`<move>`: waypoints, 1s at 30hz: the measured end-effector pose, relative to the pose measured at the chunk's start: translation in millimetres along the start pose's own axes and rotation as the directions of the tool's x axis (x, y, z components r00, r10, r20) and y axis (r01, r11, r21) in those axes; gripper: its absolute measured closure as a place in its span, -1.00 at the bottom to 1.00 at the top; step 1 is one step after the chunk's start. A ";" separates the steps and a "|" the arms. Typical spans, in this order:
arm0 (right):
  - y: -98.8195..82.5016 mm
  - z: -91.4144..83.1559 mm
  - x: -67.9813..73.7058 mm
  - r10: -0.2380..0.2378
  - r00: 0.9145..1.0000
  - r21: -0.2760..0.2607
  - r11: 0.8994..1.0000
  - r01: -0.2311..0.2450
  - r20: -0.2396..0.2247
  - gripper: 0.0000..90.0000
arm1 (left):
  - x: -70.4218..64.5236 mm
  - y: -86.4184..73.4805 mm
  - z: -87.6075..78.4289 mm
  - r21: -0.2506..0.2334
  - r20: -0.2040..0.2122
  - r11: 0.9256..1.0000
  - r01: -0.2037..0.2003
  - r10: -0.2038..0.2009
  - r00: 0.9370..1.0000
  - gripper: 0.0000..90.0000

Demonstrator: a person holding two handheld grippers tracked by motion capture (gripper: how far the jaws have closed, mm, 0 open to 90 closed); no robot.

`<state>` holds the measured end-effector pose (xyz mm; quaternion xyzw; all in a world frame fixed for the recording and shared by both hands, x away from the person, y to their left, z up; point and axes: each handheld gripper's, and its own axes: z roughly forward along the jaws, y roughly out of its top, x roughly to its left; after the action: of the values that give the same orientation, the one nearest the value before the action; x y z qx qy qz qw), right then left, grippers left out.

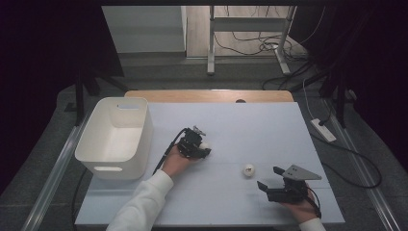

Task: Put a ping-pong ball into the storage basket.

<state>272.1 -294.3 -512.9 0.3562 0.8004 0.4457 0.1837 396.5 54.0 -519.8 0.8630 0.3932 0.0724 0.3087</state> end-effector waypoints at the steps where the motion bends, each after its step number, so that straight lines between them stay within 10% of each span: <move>1: 0.0 0.0 0.1 0.000 1.000 0.000 1.000 0.000 0.000 -0.69 | -0.1 -0.1 -0.2 -0.001 0.002 1.000 0.001 -0.001 1.000 0.13; 30: 0.0 -0.5 0.3 -0.001 1.000 0.001 1.000 0.001 0.007 -0.69 | -11.8 1.7 -29.9 -0.096 0.033 0.995 -0.038 0.041 0.999 0.13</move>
<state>271.6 -294.4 -512.5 0.3575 0.8002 0.4441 0.1865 378.5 58.9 -493.5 0.8560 0.3667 0.0823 0.3550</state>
